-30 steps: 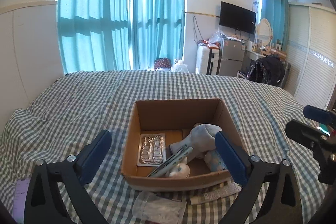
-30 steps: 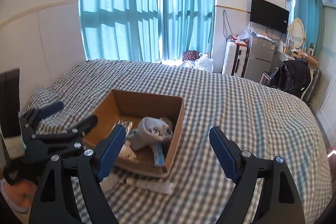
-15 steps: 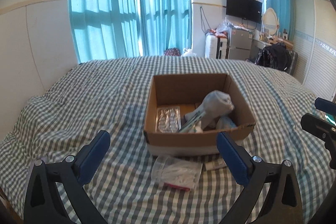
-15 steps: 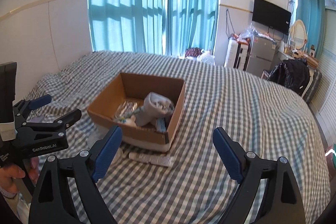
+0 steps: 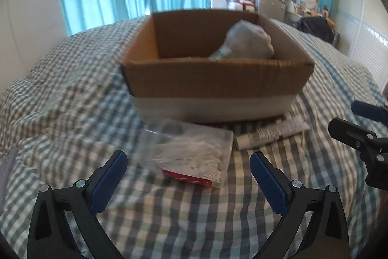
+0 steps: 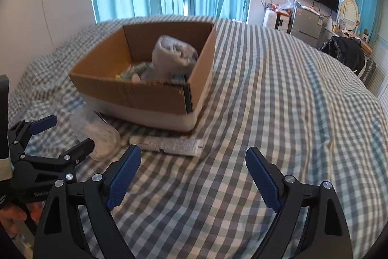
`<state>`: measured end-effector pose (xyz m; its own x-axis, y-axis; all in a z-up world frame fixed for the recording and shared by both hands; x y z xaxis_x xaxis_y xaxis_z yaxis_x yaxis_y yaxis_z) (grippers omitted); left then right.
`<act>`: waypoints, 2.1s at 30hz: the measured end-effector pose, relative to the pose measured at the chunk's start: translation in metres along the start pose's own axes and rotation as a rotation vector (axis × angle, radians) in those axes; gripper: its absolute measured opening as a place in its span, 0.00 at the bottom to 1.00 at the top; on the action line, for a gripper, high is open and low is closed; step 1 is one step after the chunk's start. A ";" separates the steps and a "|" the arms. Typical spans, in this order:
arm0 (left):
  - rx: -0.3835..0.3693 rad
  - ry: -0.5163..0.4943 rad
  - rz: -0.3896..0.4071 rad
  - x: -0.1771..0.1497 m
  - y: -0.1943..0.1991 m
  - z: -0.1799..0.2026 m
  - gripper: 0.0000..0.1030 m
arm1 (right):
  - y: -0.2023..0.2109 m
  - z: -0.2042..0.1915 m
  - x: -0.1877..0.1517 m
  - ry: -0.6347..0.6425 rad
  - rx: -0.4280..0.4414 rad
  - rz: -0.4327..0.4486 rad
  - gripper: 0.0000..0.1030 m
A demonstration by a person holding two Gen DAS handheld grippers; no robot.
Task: Organize objects
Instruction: 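Grasp the clear floss-pick jar with the left tool while the right tool grasps the white tube, then carry the jar and tube over the box and release both inside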
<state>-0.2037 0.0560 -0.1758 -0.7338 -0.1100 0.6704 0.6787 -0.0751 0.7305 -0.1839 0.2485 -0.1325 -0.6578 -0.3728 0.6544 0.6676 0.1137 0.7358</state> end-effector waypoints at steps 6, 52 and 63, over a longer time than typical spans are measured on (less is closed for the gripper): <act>0.059 -0.050 -0.005 -0.002 -0.030 0.003 1.00 | -0.024 0.001 -0.007 -0.027 0.031 -0.039 0.86; 0.042 0.106 -0.059 -0.012 -0.002 -0.076 0.93 | -0.102 -0.101 0.009 0.245 0.222 -0.186 0.24; 0.036 0.089 -0.028 -0.007 0.022 -0.065 0.93 | -0.049 -0.090 0.018 0.226 0.212 -0.106 0.22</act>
<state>-0.1820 -0.0097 -0.1725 -0.7457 -0.1964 0.6366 0.6553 -0.0440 0.7540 -0.1972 0.1537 -0.1727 -0.6094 -0.5854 0.5348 0.4966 0.2441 0.8330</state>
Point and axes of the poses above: each gripper's, at about its wrist camera, not at the fingertips, and y roughly against the way its jaws point, z to its right, x to its top, the point moved 5 cm from there along -y, roughly the way its jaws point, and after that the axes turned 14 degrees about y, right-handed, at the moved point
